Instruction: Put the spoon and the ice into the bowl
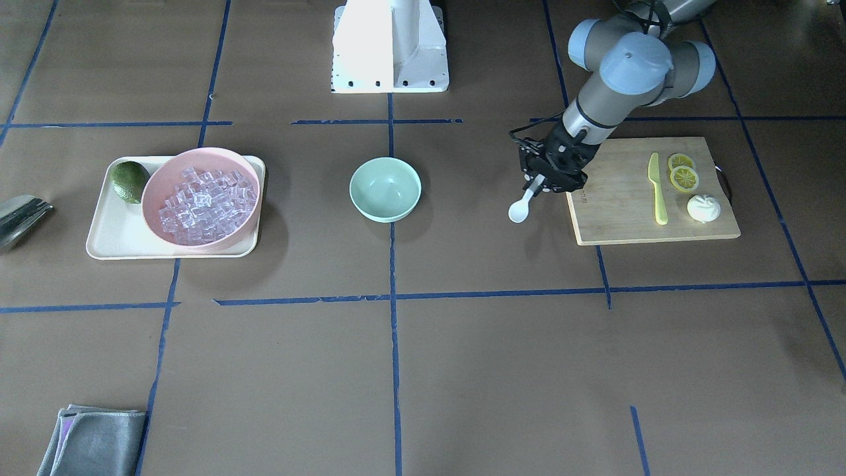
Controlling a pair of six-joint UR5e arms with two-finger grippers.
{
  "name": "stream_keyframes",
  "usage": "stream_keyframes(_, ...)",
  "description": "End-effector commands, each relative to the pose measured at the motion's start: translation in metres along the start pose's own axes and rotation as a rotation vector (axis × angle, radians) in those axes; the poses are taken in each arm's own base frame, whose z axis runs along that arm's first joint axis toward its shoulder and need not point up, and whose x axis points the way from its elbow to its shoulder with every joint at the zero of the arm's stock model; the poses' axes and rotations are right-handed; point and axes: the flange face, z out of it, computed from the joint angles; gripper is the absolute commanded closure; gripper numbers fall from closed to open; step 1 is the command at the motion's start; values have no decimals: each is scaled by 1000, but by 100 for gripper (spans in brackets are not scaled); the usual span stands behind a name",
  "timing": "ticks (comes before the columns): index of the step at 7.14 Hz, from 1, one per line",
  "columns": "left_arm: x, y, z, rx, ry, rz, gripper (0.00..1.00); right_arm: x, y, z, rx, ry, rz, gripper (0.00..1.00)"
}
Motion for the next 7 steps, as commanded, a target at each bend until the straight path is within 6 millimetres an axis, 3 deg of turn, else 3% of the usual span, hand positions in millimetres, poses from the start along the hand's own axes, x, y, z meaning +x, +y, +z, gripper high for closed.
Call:
stream_keyframes(1,67,-34,-2,-24,29,34,96,0,1,1,-2,0,1,0)
stream_keyframes(5,173,-58,4,-48,23,49,95,1,1,2,-5,0,5,0)
stream_keyframes(7,199,-86,19,-49,17,22,84,4,1,5,-11,-1,9,0)
